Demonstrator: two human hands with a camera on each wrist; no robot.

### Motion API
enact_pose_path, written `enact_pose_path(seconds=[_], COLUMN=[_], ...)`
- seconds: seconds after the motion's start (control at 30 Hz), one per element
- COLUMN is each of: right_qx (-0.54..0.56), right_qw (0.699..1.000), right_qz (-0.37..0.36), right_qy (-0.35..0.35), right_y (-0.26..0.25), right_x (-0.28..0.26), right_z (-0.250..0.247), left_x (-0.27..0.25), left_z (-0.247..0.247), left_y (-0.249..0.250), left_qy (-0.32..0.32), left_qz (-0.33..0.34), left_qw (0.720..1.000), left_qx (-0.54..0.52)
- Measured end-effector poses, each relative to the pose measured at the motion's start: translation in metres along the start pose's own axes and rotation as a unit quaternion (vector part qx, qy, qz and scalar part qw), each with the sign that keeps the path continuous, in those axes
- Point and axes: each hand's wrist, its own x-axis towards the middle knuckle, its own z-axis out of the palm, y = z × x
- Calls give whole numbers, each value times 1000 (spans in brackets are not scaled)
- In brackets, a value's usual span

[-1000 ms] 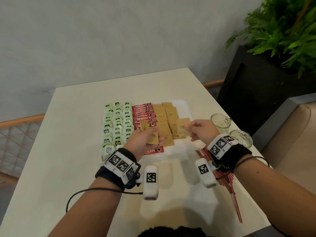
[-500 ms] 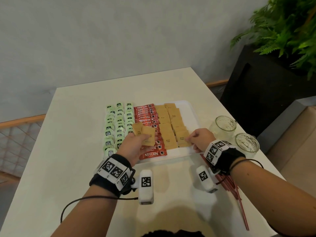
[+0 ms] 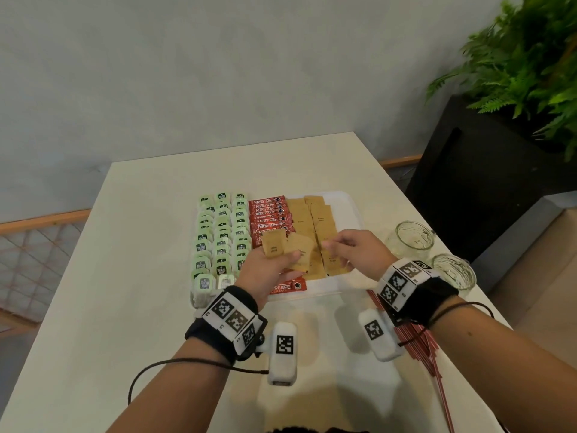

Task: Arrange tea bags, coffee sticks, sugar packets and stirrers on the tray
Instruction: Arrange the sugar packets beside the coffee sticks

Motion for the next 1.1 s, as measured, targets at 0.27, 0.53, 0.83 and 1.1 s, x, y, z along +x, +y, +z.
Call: enact_pose_path(seconds=[0.27, 0.53, 0.83, 1.1], right_qx=[98, 71, -145, -199], right_qw=[995, 997, 987, 979], right_qz=[0, 16, 67, 38], right_qy=[-37, -4, -14, -10], right_y=[-12, -7, 25, 21], right_x=[-10, -10, -8, -3], right_z=[9, -2, 15, 21], left_x=[-9, -4, -4, -3], left_z=[16, -1, -18, -17], left_y=[2, 13, 23, 22], left_qy=[-41, 59, 67, 59], left_qz=[20, -15, 8, -14], left_qw=[999, 998, 997, 998], left_qx=[-24, -20, -27, -32])
